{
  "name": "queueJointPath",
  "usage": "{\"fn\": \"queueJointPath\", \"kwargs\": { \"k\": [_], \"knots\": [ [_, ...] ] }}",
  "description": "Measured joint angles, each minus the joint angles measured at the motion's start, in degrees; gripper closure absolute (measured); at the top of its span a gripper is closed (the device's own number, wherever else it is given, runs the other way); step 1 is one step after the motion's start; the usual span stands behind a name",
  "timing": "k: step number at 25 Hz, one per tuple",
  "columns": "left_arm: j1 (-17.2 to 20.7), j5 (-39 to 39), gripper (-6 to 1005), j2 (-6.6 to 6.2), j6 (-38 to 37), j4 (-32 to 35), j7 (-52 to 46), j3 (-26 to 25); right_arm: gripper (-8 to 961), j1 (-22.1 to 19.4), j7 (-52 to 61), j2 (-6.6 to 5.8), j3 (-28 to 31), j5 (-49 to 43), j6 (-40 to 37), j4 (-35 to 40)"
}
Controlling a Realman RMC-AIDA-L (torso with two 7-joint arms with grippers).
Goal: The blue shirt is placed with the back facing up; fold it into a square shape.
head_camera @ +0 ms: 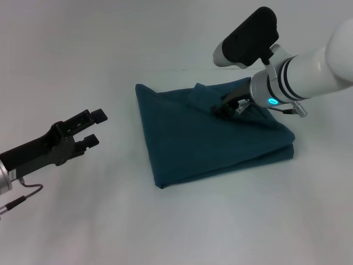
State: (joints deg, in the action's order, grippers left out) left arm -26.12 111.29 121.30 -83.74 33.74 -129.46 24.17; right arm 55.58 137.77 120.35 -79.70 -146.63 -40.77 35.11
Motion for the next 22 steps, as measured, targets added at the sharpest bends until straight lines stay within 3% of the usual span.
{"fn": "queueJointPath", "kwargs": {
  "k": [6, 22],
  "knots": [
    [0.0, 0.0, 49, -0.01, 0.3, 0.0, 0.0, 0.0, 598, 0.1, -1.8, -0.38, 0.1, 3.0, -2.1, 0.6],
    [0.0, -0.5, 50, 0.31, 0.2, -0.1, 0.0, 0.0, 599, 1.5, -0.4, -0.09, -0.5, -0.6, 2.1, -4.7]
  ]
}}
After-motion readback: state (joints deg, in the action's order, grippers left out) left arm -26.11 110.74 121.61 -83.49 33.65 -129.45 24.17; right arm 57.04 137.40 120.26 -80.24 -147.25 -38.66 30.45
